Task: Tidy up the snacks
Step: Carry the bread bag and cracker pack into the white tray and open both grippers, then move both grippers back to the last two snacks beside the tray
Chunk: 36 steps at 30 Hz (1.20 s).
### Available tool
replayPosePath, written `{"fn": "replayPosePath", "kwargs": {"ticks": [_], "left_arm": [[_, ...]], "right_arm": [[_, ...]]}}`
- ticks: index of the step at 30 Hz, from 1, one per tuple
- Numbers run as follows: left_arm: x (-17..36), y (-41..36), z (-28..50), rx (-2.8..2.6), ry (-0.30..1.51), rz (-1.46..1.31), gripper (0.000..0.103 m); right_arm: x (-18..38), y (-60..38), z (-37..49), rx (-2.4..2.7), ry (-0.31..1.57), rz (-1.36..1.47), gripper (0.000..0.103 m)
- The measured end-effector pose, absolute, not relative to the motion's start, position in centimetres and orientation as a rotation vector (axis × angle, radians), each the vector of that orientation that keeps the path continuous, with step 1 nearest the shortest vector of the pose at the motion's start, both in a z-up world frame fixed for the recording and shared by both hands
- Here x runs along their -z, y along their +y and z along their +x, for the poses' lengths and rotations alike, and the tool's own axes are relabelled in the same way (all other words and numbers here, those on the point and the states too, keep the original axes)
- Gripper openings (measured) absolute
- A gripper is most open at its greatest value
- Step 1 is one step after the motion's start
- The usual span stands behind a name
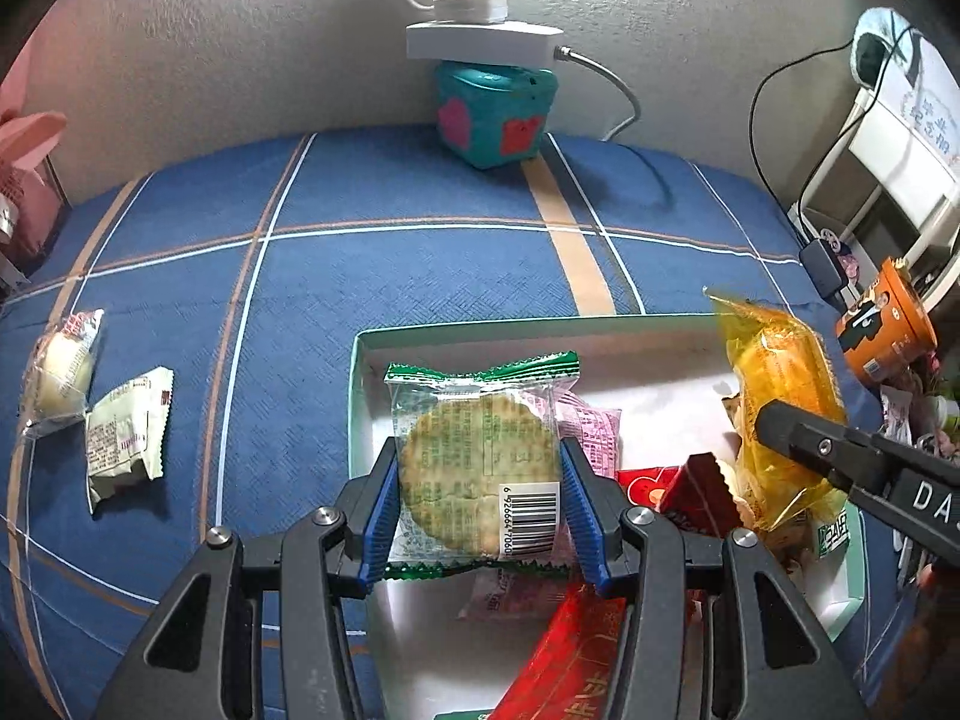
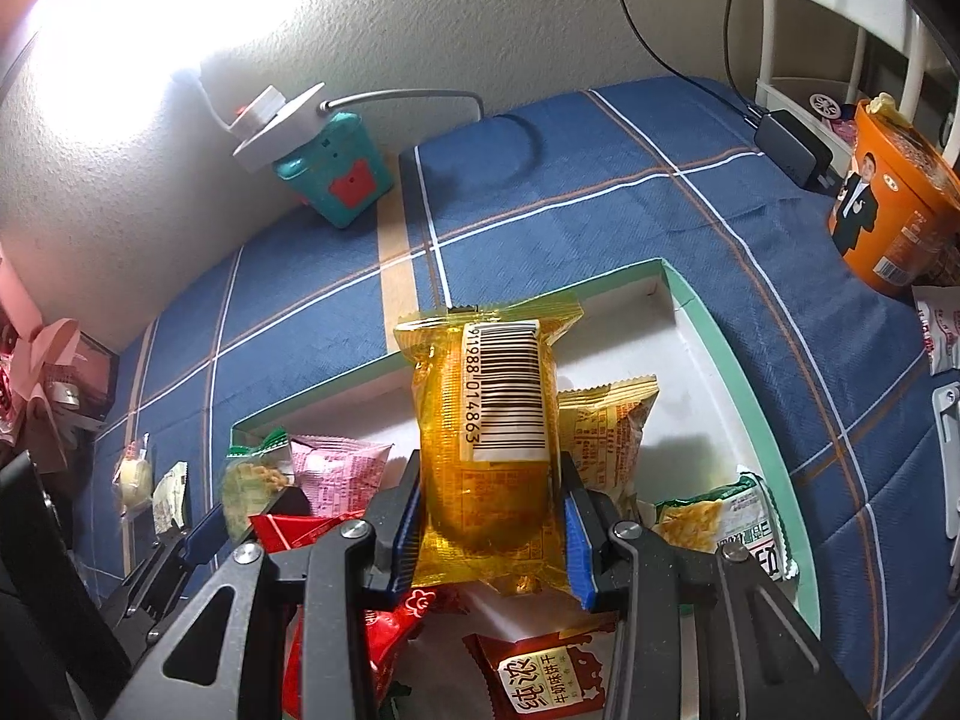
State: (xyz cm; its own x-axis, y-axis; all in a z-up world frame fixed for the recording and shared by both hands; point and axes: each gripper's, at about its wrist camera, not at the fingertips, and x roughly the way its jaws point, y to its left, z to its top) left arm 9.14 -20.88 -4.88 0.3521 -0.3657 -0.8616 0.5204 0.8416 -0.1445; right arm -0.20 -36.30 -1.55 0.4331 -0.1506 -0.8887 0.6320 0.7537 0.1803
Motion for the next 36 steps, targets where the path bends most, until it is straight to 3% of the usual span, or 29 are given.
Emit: {"fn": "replayPosePath", "kwargs": {"ticks": [4,8,13,15,19,24,36], "left_arm": [[4.9,-20.6,9.4,0.578,1.084,0.136,0.053],[5.0,-20.2,9.7,0.574,1.1,0.115,0.063],[4.0,-19.8,9.8,0.574,1.106,0.089,0.067],[3.6,-19.6,9.8,0.563,1.113,0.082,0.077],[2.9,-19.0,9.9,0.516,1.142,0.081,0.077],[2.5,-17.8,10.0,0.445,1.169,0.09,0.085],[2.6,-15.2,10.0,0.291,1.204,0.085,0.098]], "right_arm": [[1.6,-36.2,0.0,0.516,1.02,0.534,0.042],[1.4,-36.3,-0.1,0.519,1.013,0.54,0.062],[1.2,-36.2,-0.2,0.524,1.016,0.533,0.062],[1.2,-36.1,-0.2,0.526,1.021,0.529,0.067],[1.0,-35.9,-0.2,0.541,1.033,0.504,0.076],[0.6,-35.8,-0.5,0.554,1.036,0.491,0.086],[-0.1,-35.2,-1.4,0.564,1.03,0.469,0.099]]}}
